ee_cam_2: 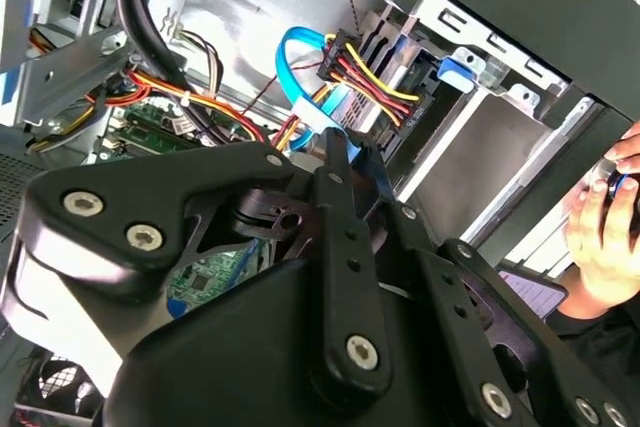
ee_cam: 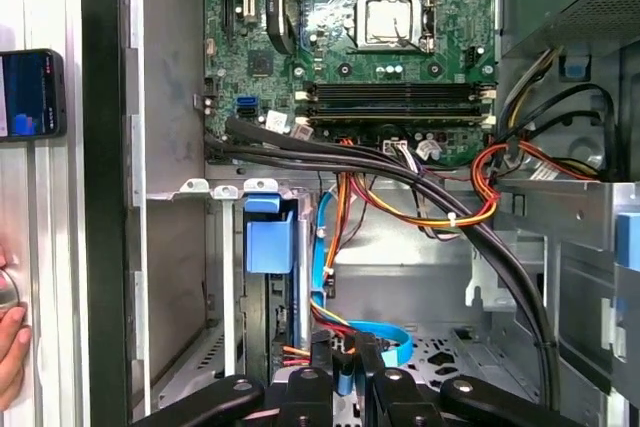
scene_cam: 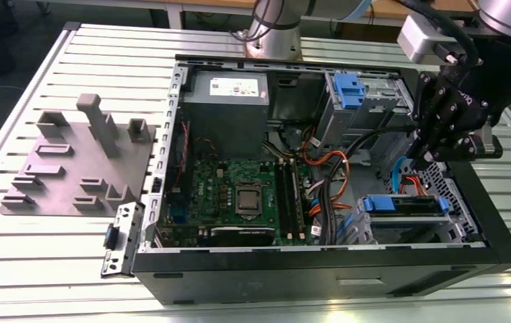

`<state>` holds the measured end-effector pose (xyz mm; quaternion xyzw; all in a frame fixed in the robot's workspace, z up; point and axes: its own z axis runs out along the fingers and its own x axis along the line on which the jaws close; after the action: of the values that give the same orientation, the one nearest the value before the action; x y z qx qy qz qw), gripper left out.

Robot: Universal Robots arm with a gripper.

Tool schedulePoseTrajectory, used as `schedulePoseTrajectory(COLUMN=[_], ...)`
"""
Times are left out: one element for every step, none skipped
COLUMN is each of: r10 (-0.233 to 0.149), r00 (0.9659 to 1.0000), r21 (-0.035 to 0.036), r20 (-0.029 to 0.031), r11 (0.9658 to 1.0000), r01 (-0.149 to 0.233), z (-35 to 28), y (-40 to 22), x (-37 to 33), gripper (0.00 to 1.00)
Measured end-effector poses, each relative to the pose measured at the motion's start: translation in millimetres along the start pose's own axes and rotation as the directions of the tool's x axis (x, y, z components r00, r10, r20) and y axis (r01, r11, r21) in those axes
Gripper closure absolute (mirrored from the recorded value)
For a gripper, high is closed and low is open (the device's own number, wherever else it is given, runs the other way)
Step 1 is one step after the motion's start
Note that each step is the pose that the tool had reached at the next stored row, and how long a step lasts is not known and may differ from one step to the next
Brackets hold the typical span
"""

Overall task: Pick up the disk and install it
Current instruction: 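Insert the second disk wire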

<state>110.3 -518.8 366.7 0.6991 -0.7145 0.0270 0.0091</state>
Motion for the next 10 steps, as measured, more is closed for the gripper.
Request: schedulePoseTrajectory(r10=[0.000, 0.000, 0.000, 0.000, 0.000, 0.000, 0.000, 0.000, 0.000, 0.000], r00=[1.0000, 1.0000, 1.0000, 1.0000, 1.0000, 1.0000, 1.0000, 1.0000, 1.0000, 1.0000], r21=[0.0000, 0.0001, 0.0001, 0.0001, 0.0001, 0.0001, 0.0001, 0.0001, 0.0001, 0.0001], r20=[-0.0022, -0.0045, -0.0061, -0.0067, -0.0067, -0.0068, -0.0067, -0.0066, -0.0066, -0.0066], r11=[1.0000, 1.0000, 1.0000, 1.0000, 1.0000, 1.0000, 1.0000, 1.0000, 1.0000, 1.0000], r01=[0.000, 0.000, 0.000, 0.000, 0.000, 0.000, 0.000, 0.000, 0.000, 0.000], z=[0.9, 1.5, 1.9, 2.0, 2.0, 2.1, 2.1, 2.2, 2.2, 2.2], y=[0.0, 0.0, 0.0, 0.0, 0.0, 0.0, 0.0, 0.0, 0.1, 0.0], x=[-0.1, -0.1, -0.1, -0.1, -0.1, -0.1, -0.1, -0.1, -0.1, -0.1], gripper=[0.76, 0.78, 0.78, 0.78, 0.84, 0.84, 0.84, 0.84, 0.84, 0.84])
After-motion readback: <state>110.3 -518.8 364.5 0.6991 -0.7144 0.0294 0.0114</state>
